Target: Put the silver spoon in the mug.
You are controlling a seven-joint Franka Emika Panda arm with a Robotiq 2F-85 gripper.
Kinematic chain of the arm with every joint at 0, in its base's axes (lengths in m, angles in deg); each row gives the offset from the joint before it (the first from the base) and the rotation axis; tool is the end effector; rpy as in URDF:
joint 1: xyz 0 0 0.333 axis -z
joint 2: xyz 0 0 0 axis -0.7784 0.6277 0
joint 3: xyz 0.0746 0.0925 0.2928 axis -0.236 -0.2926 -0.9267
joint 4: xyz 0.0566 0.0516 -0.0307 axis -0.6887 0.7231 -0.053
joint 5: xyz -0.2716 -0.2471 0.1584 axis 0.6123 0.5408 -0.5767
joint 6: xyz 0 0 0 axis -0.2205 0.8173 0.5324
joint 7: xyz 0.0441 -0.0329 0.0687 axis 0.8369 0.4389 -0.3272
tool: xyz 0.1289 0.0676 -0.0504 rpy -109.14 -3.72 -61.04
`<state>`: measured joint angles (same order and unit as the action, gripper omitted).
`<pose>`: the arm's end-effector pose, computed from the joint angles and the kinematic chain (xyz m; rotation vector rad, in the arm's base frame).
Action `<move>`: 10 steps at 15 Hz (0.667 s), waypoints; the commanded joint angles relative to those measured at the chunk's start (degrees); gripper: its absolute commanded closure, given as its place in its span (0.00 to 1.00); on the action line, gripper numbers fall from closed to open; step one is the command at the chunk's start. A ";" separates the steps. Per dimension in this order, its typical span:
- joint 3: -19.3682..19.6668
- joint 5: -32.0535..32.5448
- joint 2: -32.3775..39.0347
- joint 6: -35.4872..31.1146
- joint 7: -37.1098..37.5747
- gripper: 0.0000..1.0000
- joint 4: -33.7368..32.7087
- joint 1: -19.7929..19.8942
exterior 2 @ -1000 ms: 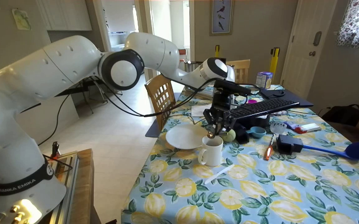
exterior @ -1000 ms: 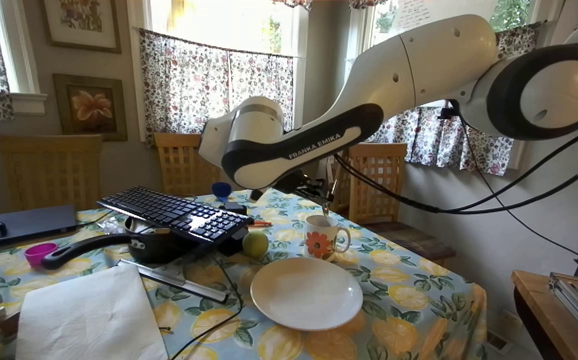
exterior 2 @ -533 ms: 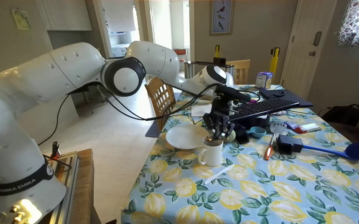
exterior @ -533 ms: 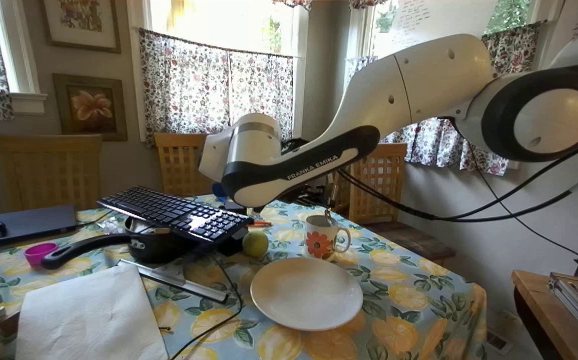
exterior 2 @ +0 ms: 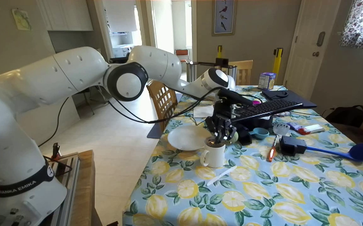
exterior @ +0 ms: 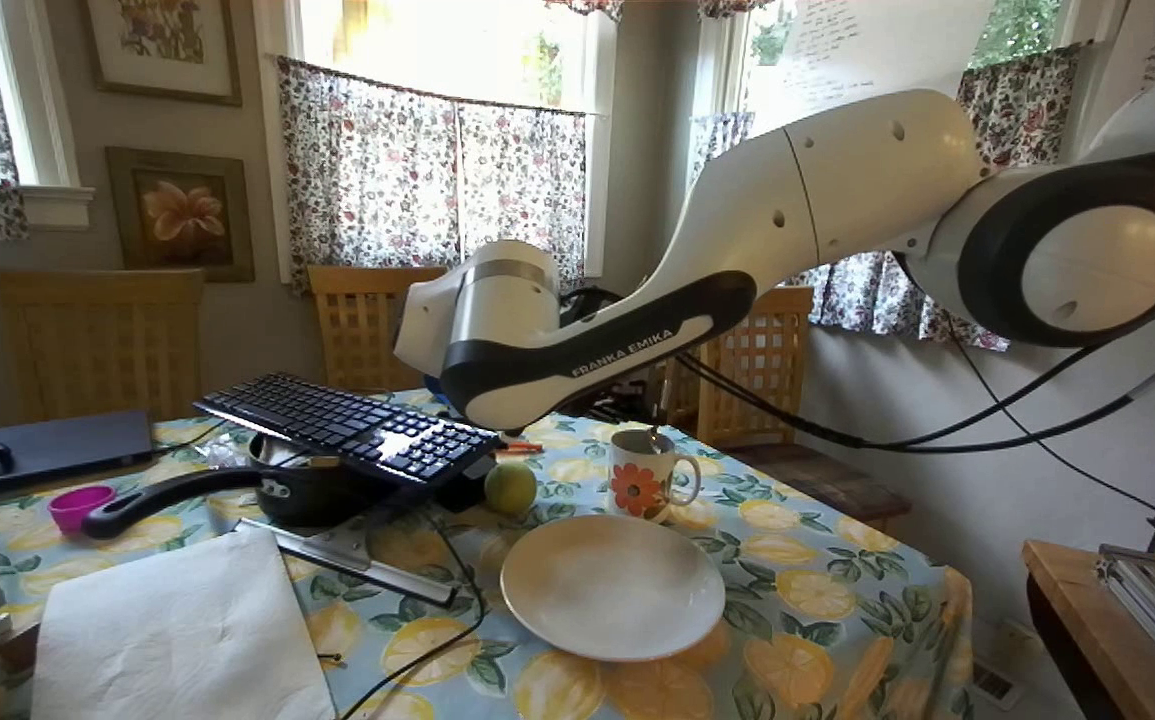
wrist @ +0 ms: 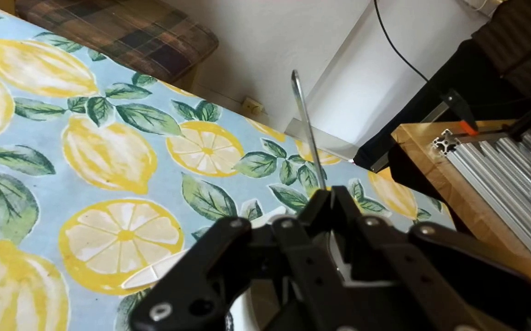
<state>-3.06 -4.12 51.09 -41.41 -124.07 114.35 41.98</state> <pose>0.6884 -0.0376 0.1660 1.9592 1.4936 -1.5619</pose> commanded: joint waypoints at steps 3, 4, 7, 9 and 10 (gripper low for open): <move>1.46 0.15 3.01 3.53 -2.94 0.98 -4.66 -0.55; 1.88 0.49 3.04 4.45 -2.76 0.98 -4.71 -0.77; 3.51 1.44 3.92 8.41 -2.04 0.98 -6.50 -1.86; 5.03 1.92 4.50 10.79 -1.82 0.98 -7.41 -2.82; 5.77 2.11 4.77 11.62 -2.04 0.98 -7.75 -3.29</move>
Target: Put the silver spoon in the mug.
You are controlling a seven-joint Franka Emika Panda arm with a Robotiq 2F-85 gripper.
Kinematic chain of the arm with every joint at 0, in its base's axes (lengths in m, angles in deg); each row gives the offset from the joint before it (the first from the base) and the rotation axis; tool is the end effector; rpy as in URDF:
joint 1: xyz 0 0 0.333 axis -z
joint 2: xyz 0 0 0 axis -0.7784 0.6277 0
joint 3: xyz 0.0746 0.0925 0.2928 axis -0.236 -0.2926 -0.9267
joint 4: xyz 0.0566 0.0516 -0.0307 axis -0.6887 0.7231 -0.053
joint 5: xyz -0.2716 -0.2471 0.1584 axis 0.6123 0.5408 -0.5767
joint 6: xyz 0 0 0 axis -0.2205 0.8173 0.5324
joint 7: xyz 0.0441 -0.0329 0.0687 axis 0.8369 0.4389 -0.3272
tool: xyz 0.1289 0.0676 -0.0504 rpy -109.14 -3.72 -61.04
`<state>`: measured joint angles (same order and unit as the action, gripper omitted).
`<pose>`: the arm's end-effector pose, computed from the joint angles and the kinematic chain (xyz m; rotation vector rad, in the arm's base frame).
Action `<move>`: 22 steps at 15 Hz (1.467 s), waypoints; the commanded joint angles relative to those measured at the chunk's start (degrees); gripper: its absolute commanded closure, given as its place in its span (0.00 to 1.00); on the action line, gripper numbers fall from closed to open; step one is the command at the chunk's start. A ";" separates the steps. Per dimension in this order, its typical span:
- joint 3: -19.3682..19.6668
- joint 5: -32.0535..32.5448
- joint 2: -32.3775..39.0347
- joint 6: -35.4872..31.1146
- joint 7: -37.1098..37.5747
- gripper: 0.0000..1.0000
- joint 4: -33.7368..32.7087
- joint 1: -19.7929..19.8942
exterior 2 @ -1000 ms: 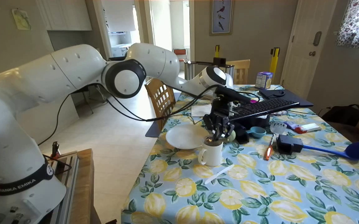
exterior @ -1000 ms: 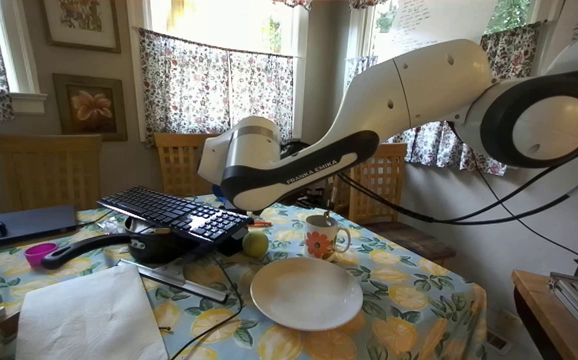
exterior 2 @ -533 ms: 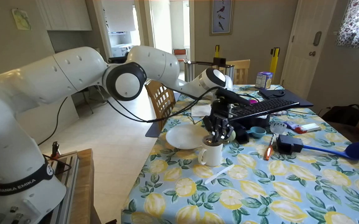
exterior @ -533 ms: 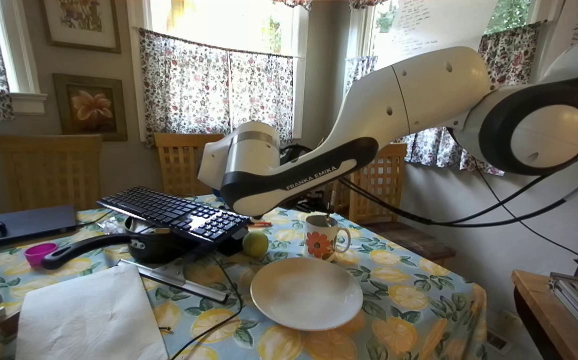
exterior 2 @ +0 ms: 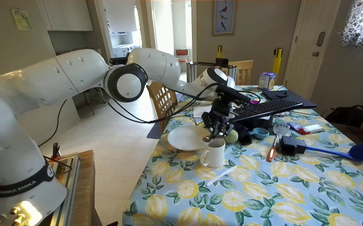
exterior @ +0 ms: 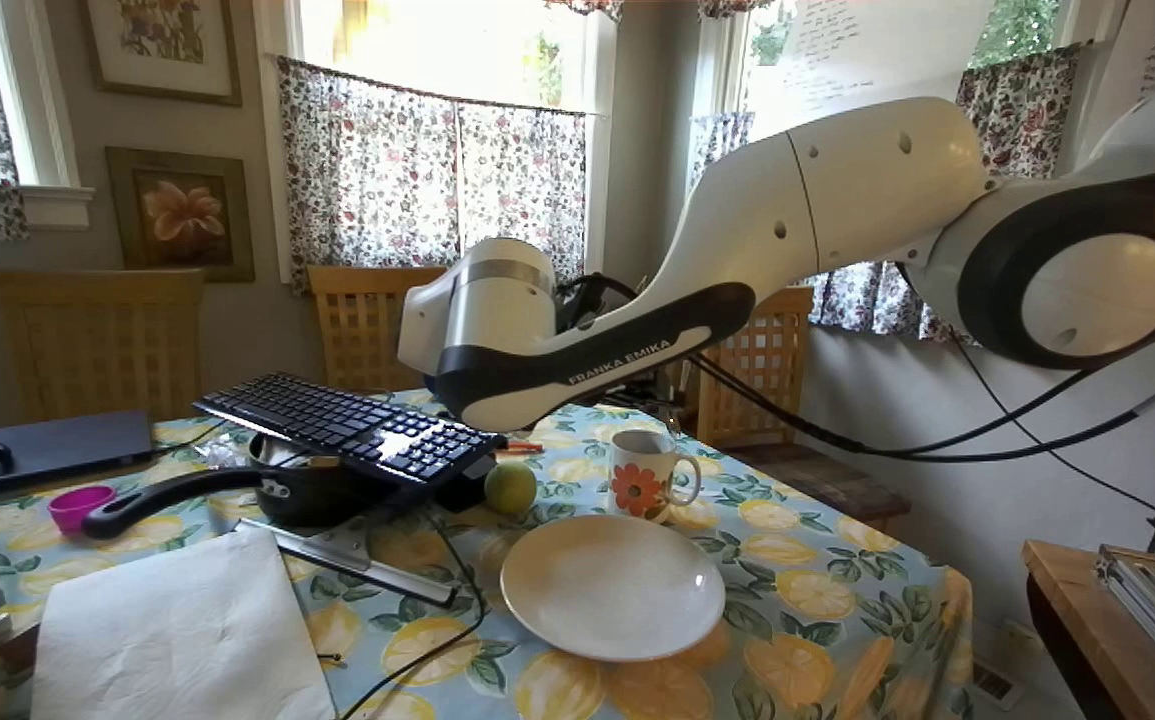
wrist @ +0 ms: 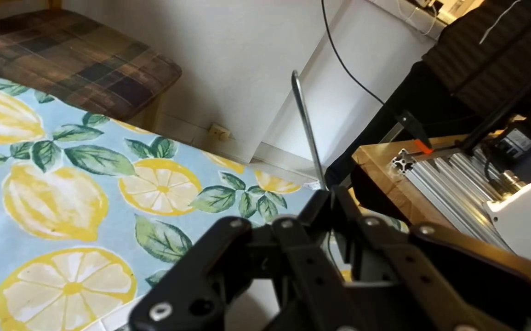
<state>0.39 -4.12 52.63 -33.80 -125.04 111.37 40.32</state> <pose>0.6734 -0.0371 0.1834 1.9484 1.3728 -1.7015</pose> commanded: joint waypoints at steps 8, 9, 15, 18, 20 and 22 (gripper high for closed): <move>8.92 6.02 7.10 4.90 -2.81 0.98 -5.84 -4.83; 9.56 6.66 7.58 4.42 -2.82 0.98 -5.93 -5.07; 10.78 9.91 9.09 1.41 -1.14 0.98 -7.39 -5.45; 7.87 12.08 8.18 -0.61 -0.09 0.98 -7.01 -4.87; 6.66 12.11 7.82 -3.91 -2.48 0.98 -7.26 -4.70; 5.72 11.69 7.73 -7.70 -4.03 0.98 -7.84 -4.69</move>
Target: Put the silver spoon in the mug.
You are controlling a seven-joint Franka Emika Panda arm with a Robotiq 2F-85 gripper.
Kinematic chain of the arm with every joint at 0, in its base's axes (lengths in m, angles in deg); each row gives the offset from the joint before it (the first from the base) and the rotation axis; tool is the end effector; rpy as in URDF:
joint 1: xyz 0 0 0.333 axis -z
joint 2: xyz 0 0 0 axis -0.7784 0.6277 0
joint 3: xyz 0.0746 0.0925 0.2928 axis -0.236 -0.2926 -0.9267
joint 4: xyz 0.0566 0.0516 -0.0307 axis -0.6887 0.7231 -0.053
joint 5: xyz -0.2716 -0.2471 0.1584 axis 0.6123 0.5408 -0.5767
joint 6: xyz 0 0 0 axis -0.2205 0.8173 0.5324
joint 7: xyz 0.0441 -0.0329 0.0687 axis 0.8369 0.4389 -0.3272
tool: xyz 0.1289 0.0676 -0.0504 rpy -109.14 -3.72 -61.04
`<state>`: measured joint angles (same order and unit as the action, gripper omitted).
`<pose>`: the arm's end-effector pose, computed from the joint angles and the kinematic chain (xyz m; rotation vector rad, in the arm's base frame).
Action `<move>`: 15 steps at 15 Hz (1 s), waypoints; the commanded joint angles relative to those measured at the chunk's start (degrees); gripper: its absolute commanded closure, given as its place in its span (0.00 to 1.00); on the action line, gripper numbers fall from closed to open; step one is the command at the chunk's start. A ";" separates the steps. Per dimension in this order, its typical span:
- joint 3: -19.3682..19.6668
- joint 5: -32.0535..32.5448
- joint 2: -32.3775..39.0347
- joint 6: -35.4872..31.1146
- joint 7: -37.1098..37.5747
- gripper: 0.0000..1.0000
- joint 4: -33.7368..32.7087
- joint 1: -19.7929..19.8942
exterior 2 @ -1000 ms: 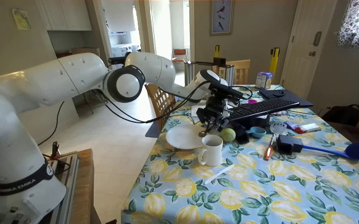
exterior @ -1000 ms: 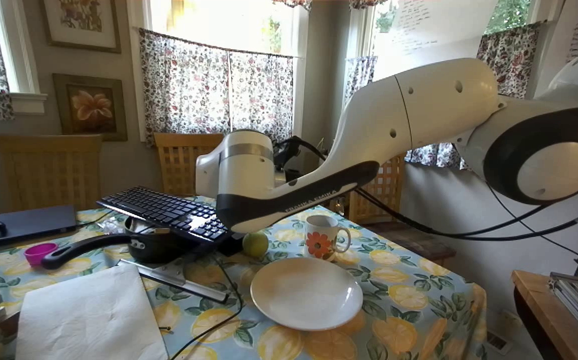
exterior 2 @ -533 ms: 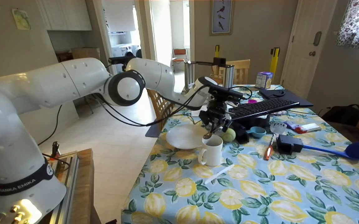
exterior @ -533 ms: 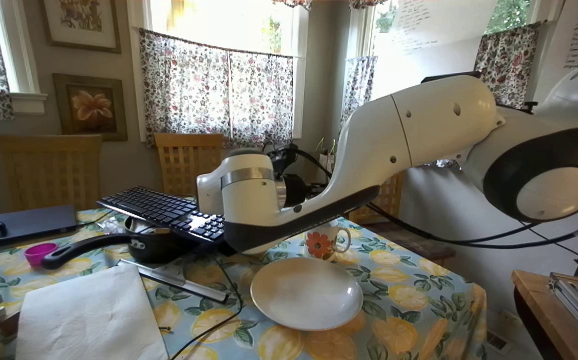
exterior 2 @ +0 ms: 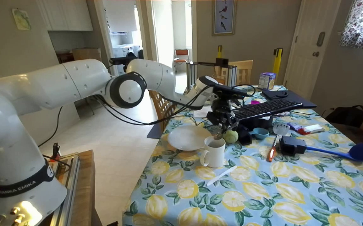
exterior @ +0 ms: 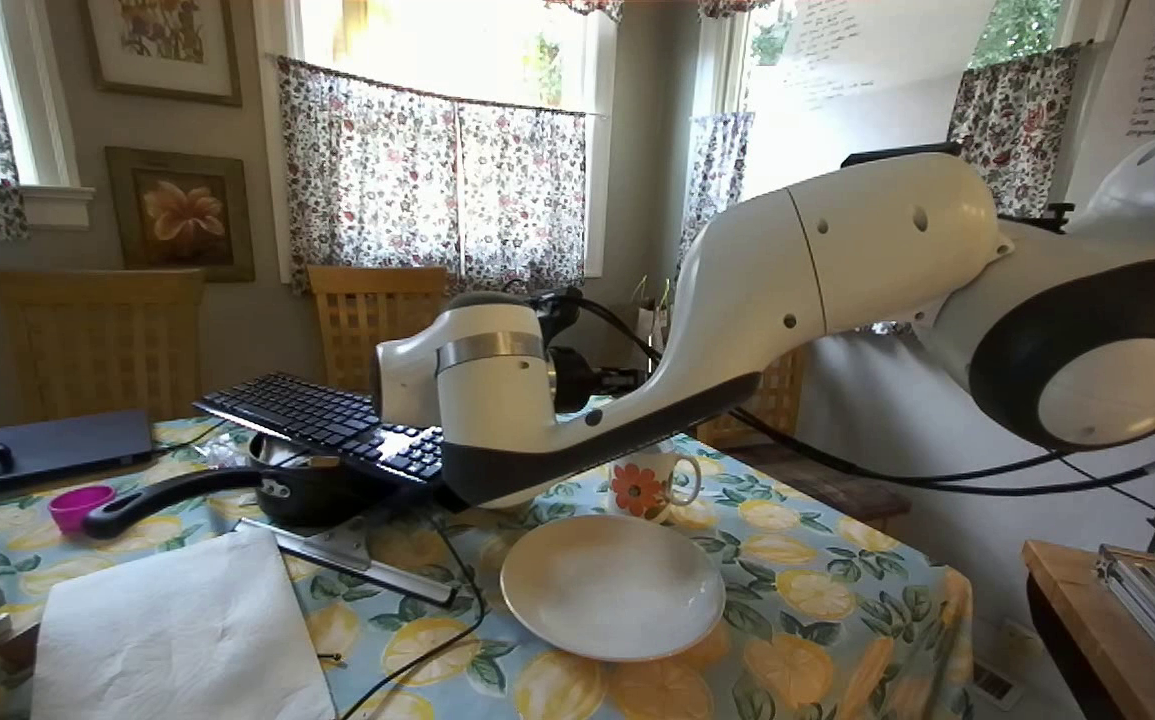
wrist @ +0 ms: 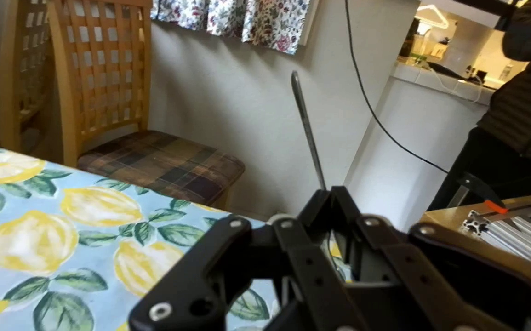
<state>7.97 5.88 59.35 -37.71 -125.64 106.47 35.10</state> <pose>0.6974 -0.0227 0.1792 1.6368 1.2029 -1.6457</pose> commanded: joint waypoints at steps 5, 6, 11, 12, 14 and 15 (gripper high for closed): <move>-3.20 0.19 0.91 -8.69 -4.81 0.98 -3.96 0.43; -3.41 -0.02 0.88 -8.88 -5.08 0.98 -4.04 0.39; -4.73 -1.71 0.53 -7.16 -4.50 0.98 -4.18 0.55; -4.95 -2.08 0.45 -6.64 -4.19 0.98 -4.20 0.62; -5.32 -2.63 0.34 -5.73 -4.08 0.98 -4.22 0.71; -5.54 -3.03 0.27 -5.05 -3.99 0.98 -4.23 0.78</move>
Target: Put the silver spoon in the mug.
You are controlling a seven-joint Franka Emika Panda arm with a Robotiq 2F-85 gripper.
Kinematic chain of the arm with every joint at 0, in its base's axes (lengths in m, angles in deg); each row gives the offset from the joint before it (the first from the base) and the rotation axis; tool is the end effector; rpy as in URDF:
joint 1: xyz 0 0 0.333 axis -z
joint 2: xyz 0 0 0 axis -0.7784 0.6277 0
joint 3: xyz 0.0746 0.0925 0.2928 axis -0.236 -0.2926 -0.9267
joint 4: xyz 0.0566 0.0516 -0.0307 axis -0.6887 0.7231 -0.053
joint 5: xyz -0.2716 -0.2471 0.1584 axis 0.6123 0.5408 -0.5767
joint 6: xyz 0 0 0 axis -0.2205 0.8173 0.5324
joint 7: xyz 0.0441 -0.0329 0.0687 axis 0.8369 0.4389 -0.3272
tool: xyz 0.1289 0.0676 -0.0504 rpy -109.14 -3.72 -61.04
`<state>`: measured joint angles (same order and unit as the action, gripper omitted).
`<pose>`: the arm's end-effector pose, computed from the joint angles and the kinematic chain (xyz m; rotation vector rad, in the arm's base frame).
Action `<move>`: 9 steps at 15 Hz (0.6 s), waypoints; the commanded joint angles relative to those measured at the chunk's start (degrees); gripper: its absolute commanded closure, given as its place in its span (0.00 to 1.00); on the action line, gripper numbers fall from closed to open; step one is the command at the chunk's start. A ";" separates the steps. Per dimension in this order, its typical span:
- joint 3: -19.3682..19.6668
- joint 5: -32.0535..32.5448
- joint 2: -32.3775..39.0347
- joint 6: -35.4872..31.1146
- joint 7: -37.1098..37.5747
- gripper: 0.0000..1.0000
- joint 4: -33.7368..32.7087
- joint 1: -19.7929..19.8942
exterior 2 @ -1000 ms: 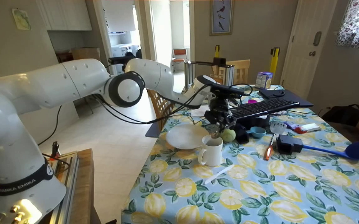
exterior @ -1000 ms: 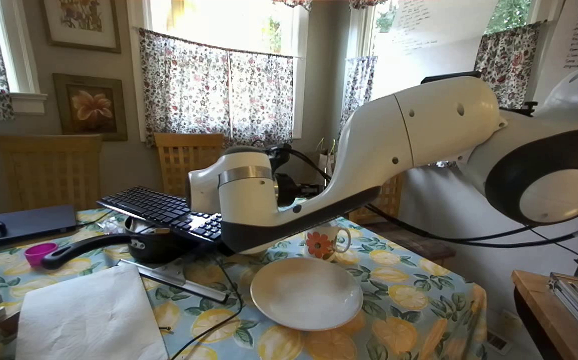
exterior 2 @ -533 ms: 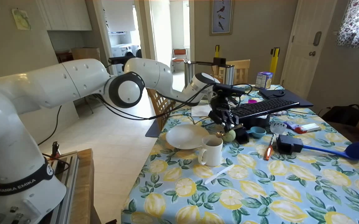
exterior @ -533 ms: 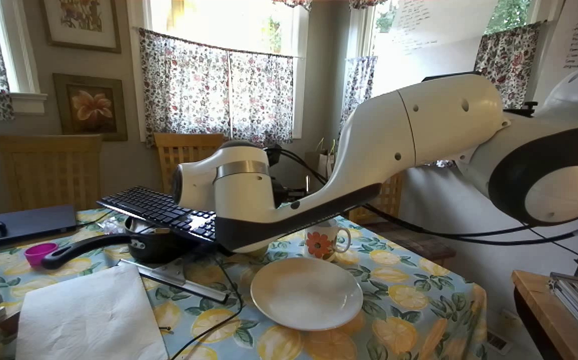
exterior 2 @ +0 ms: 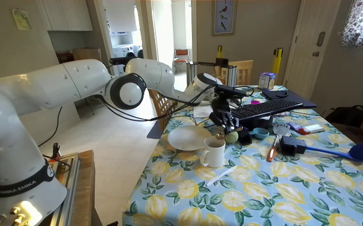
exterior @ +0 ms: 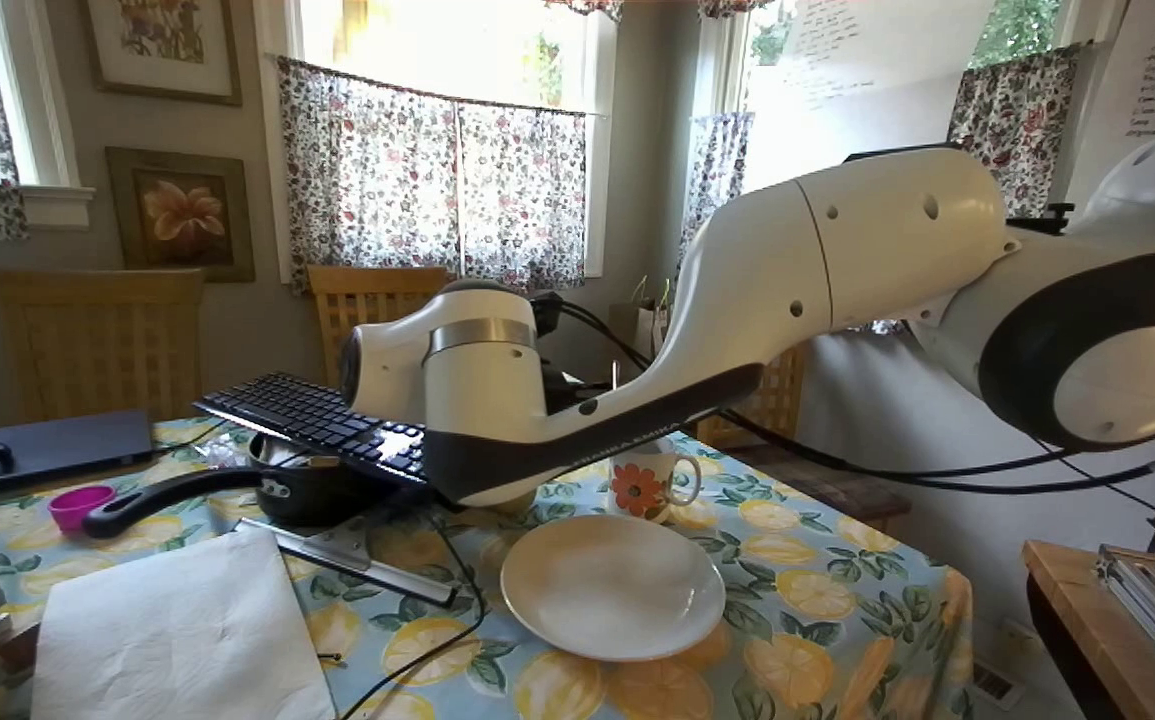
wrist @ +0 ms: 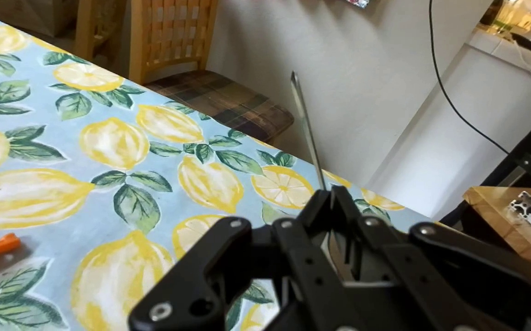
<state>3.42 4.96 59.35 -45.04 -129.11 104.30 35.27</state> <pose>0.7194 0.0052 0.1669 1.6236 1.4522 -1.4876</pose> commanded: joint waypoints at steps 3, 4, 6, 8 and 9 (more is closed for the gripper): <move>-1.73 -4.55 0.06 5.35 0.05 0.98 -2.23 0.93; -1.89 -5.14 0.12 5.98 0.05 0.98 -2.32 1.06; -1.91 -6.41 0.30 6.89 0.17 0.98 -2.54 1.43; -1.81 -7.51 0.48 7.33 0.22 0.98 -2.74 1.93; -1.70 -8.01 0.53 7.52 0.18 0.98 -2.82 2.15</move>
<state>2.36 -0.80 59.29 -39.39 -129.07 103.47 36.40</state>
